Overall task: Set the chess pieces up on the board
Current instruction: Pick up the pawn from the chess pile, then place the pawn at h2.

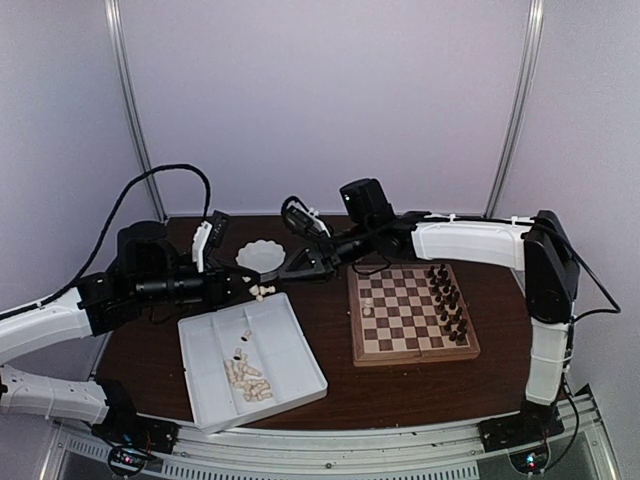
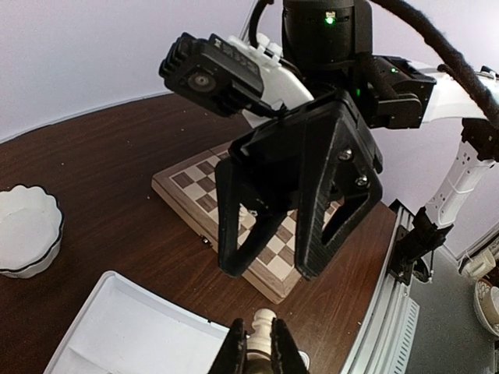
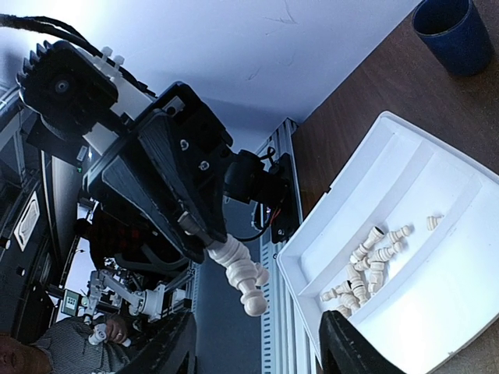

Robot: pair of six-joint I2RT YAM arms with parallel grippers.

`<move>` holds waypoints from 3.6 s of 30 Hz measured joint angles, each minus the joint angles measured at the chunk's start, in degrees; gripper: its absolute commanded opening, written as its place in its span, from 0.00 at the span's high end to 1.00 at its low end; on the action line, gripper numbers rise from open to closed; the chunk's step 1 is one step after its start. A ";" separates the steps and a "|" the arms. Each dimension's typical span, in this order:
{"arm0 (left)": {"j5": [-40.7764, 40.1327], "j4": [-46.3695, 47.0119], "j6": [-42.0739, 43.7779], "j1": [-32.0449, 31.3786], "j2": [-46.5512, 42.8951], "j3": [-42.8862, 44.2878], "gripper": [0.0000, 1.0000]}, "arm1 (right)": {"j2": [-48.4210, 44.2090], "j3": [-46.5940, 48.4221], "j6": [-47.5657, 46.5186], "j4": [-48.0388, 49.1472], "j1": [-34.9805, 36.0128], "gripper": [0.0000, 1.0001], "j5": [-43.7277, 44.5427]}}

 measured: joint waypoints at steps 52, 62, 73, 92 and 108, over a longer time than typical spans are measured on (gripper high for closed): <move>-1.49 4.09 -0.79 0.00 -0.24 -0.11 0.91 | 1.70 -3.85 16.63 19.23 2.38 0.89 -4.13; -3.13 1.14 1.25 0.00 -0.24 0.11 0.91 | 0.70 1.88 -10.56 -10.82 -1.03 0.94 4.90; -7.32 -7.67 7.87 0.81 3.19 4.46 0.91 | -13.70 -0.94 -53.66 -46.23 -1.70 0.94 37.81; -8.63 -9.29 9.53 1.64 2.36 3.48 0.91 | -10.86 -8.76 -68.26 -57.44 3.13 0.97 62.12; -8.79 -9.25 9.42 1.77 2.29 3.15 0.91 | -5.64 -9.62 -68.70 -57.53 6.14 0.95 66.88</move>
